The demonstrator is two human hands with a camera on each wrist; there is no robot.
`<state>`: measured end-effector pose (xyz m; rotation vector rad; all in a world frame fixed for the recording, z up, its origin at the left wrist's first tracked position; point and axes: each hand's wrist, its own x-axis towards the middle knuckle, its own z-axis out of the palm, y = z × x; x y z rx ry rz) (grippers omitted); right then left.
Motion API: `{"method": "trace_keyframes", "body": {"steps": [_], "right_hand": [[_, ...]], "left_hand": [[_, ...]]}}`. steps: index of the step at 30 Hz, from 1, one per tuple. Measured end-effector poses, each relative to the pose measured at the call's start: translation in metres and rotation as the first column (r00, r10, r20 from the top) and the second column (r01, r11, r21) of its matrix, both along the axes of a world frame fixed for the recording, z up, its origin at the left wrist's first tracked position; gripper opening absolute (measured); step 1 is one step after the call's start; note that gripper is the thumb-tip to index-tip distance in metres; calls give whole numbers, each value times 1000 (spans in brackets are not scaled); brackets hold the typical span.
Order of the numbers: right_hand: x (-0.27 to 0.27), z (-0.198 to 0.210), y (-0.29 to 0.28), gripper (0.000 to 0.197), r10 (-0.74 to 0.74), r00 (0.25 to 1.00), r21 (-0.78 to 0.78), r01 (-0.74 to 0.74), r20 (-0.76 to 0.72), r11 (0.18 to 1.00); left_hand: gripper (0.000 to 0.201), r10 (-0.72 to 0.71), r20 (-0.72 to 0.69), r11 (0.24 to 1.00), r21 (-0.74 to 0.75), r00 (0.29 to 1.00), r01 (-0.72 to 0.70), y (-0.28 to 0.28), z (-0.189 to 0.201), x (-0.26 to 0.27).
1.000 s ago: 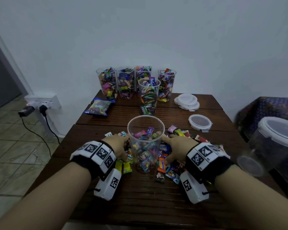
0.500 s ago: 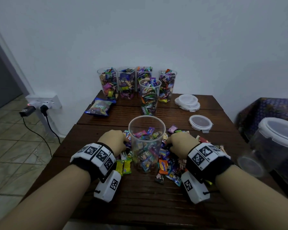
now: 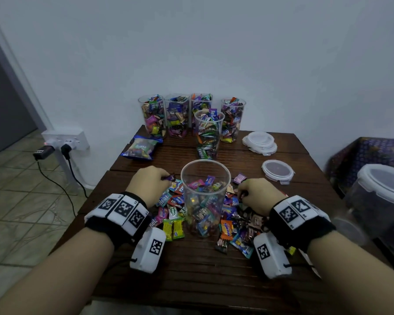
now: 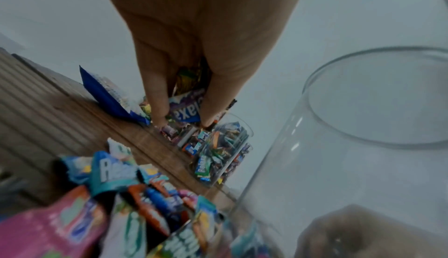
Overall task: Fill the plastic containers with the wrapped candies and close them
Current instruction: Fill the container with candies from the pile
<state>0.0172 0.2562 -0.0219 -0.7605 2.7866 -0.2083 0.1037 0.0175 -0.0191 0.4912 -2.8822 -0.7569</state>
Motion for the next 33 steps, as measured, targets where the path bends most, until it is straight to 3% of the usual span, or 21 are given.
{"method": "trace_keyframes", "body": {"steps": [10, 16, 21, 24, 33], "right_hand": [[5, 34, 15, 16, -94, 996, -393, 82, -12, 916], [22, 65, 10, 31, -61, 997, -685, 10, -51, 729], [42, 79, -8, 33, 30, 993, -788, -111, -117, 605], [47, 76, -21, 27, 65, 986, -776, -160, -153, 610], [54, 67, -35, 22, 118, 975, -658, -215, -188, 722]], "left_hand": [[21, -3, -254, 984, 172, 967, 48, 10, 25, 8], [24, 42, -414, 944, 315, 909, 99, 19, 36, 13], [35, 100, -467, 890, 438, 879, 131, 23, 41, 14], [39, 112, -472, 874, 466, 874, 140, 28, 43, 14], [33, 66, -520, 899, 401, 852, 175, 38, 46, 18]]}}
